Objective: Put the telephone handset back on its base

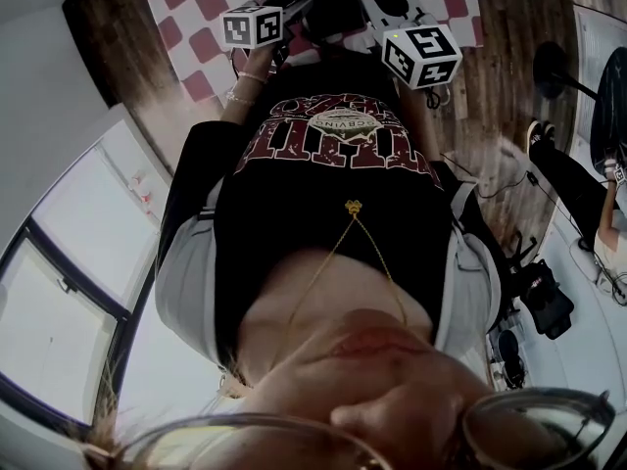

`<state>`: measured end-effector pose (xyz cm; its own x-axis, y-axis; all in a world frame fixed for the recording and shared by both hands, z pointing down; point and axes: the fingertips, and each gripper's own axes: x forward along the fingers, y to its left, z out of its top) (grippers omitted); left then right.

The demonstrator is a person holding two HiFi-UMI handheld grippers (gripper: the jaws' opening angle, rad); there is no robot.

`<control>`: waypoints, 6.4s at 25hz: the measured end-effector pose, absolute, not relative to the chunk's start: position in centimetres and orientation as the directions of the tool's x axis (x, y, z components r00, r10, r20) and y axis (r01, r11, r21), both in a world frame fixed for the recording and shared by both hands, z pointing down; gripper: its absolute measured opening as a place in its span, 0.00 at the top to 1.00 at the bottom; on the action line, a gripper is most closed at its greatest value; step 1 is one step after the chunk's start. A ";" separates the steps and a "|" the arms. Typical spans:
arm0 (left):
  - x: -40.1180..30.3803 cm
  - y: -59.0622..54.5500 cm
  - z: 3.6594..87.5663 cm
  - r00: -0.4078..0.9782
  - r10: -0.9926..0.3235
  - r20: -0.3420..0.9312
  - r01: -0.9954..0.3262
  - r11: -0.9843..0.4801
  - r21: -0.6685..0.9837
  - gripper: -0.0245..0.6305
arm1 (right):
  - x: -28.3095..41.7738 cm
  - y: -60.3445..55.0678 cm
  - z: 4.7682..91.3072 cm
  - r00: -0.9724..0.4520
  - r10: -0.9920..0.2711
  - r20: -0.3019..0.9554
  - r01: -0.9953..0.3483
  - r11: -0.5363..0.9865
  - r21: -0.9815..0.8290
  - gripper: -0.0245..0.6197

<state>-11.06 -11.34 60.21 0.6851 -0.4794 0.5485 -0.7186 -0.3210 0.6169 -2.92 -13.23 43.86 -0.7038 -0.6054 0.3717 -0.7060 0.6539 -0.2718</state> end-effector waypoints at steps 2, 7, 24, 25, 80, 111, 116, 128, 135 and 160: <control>-11.2 -11.3 60.4 0.680 -0.478 0.556 -0.724 -0.317 0.612 0.72 | -3.1 -13.3 44.0 -0.705 -0.602 0.374 -0.704 0.656 -0.272 0.93; -11.1 -11.3 59.9 0.675 -0.477 0.563 -0.731 -0.330 0.597 0.71 | -3.2 -13.2 44.0 -0.709 -0.597 0.375 -0.700 0.660 -0.273 0.93; -11.5 -11.3 58.9 0.585 -0.506 0.634 -0.811 -0.389 0.438 0.70 | -2.8 -13.0 44.8 -0.700 -0.598 0.391 -0.709 0.647 -0.281 0.93; -11.5 -11.3 58.9 0.583 -0.505 0.637 -0.812 -0.392 0.433 0.70 | -2.8 -13.0 44.8 -0.700 -0.598 0.392 -0.709 0.646 -0.281 0.93; -8.6 -11.3 54.1 0.578 -0.531 0.620 -0.755 -0.636 0.160 0.95 | -2.9 -12.1 47.0 -0.701 -0.551 0.454 -0.701 0.649 -0.295 0.93; -6.6 -13.3 44.4 0.616 -0.648 0.447 -0.745 -0.664 0.065 0.95 | -4.1 -13.8 41.9 -0.723 -0.598 0.345 -0.688 0.668 -0.283 0.93; -7.1 -13.8 42.6 0.603 -0.678 0.420 -0.757 -0.653 0.033 0.95 | -4.3 -14.3 40.2 -0.729 -0.609 0.313 -0.683 0.679 -0.269 0.93; -8.1 -14.4 36.9 0.617 -0.722 0.313 -0.768 -0.639 0.040 0.95 | -4.8 -14.7 35.9 -0.742 -0.628 0.236 -0.669 0.714 -0.205 0.93; -8.4 -14.4 34.9 0.617 -0.736 0.280 -0.770 -0.637 0.024 0.95 | -5.3 -14.5 33.9 -0.753 -0.624 0.207 -0.656 0.734 -0.176 0.93; -8.9 -13.9 35.1 0.598 -0.748 0.287 -0.781 -0.625 0.000 0.95 | -5.8 -13.6 34.0 -0.762 -0.608 0.221 -0.644 0.745 -0.174 0.93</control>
<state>-8.91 -13.92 35.12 0.5985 -0.7480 0.2869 -0.7808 -0.6248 -0.0002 -5.76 -13.64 33.97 -0.7624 -0.6082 0.2208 -0.6444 0.7447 -0.1736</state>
